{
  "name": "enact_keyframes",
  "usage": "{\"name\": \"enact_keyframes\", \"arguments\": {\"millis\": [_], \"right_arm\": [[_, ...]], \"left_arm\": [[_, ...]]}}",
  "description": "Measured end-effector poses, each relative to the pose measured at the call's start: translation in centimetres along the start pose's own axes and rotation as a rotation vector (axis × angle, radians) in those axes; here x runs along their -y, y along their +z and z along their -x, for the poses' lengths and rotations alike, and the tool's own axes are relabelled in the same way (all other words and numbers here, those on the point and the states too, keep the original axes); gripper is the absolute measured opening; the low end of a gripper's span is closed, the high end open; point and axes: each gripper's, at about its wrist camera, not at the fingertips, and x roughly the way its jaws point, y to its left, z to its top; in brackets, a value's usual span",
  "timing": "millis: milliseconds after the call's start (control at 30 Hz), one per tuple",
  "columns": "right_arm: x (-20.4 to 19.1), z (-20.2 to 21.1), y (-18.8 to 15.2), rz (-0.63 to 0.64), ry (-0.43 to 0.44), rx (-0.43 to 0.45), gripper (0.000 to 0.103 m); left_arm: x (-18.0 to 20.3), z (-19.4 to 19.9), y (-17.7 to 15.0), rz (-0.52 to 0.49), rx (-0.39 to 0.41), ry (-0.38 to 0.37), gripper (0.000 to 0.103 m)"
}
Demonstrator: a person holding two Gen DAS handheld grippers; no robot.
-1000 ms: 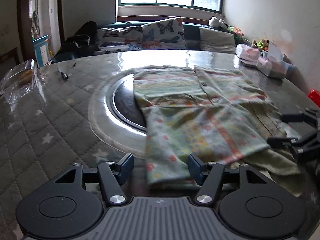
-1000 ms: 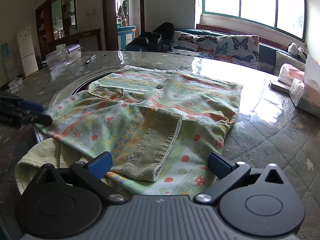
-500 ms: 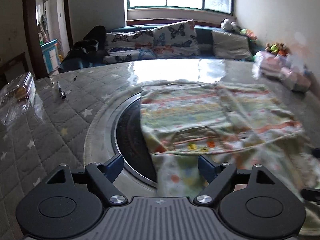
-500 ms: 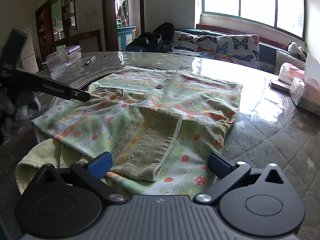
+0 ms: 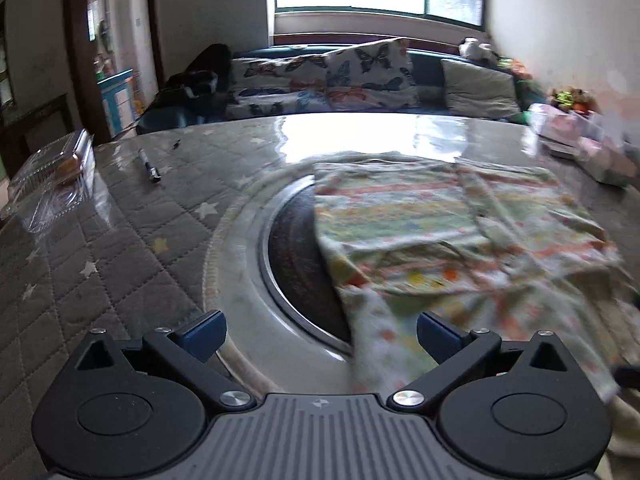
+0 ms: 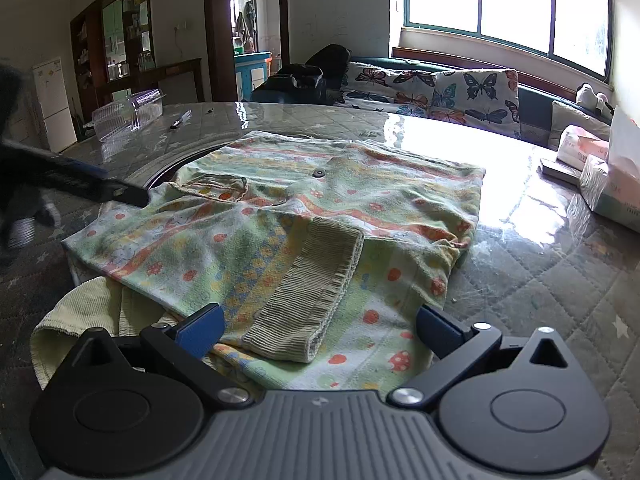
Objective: Fold clothes
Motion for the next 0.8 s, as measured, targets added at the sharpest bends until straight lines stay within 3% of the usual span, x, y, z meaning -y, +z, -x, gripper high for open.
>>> {"name": "enact_keyframes", "arguments": {"millis": [167, 433, 567, 800], "right_arm": [[-0.1, -0.1, 0.1, 0.004, -0.005, -0.009, 0.103], [-0.2, 0.0, 0.5, -0.010, -0.017, -0.028, 0.103], [-0.2, 0.6, 1.0, -0.032, -0.004, -0.031, 0.094], [-0.3, 2.9, 1.4, 0.002, 0.002, -0.016, 0.092]], "left_arm": [[1.5, 4.0, -2.1, -0.126, 0.034, -0.081, 0.103], [3.4, 8.0, -6.6, -0.332, 0.043, -0.138, 0.103], [4.9, 8.6, -7.8, -0.409, 0.058, -0.176, 0.101], [7.7, 9.0, -8.9, -0.613, 0.128, -0.253, 0.079]]}}
